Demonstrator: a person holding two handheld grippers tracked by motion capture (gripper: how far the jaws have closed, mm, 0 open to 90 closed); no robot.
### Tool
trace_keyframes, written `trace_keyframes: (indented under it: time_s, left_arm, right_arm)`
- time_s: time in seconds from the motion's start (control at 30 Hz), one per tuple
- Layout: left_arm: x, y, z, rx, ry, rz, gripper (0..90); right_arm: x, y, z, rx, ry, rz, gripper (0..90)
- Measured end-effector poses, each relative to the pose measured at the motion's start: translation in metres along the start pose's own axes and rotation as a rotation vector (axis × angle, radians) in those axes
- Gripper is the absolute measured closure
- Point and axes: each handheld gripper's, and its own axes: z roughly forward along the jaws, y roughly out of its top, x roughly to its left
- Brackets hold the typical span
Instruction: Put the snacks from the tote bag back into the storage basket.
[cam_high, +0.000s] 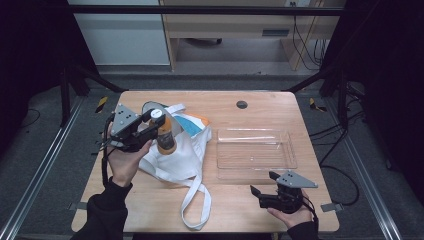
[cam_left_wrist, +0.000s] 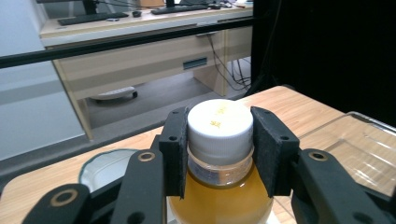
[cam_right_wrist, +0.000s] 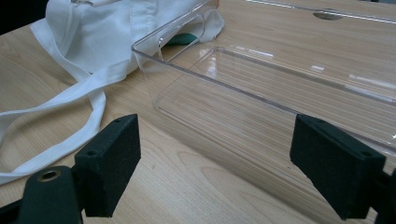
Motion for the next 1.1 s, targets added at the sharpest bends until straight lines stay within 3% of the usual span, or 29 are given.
trace_keyframes:
  time_s: [0.27, 0.5, 1.1]
  left_arm:
    - [-0.013, 0.006, -0.003, -0.019, -0.029, 0.034, 59.1]
    - [-0.022, 0.013, -0.001, -0.024, -0.054, 0.022, 59.1]
    - [-0.047, 0.04, 0.014, -0.068, -0.111, 0.043, 59.2]
  right_arm:
    - [0.0, 0.0, 0.001, 0.003, -0.002, -0.001, 16.4]
    - [0.0, 0.0, 0.0, 0.002, -0.005, -0.003, 16.4]
    - [0.0, -0.001, 0.0, 0.002, 0.0, 0.005, 16.3]
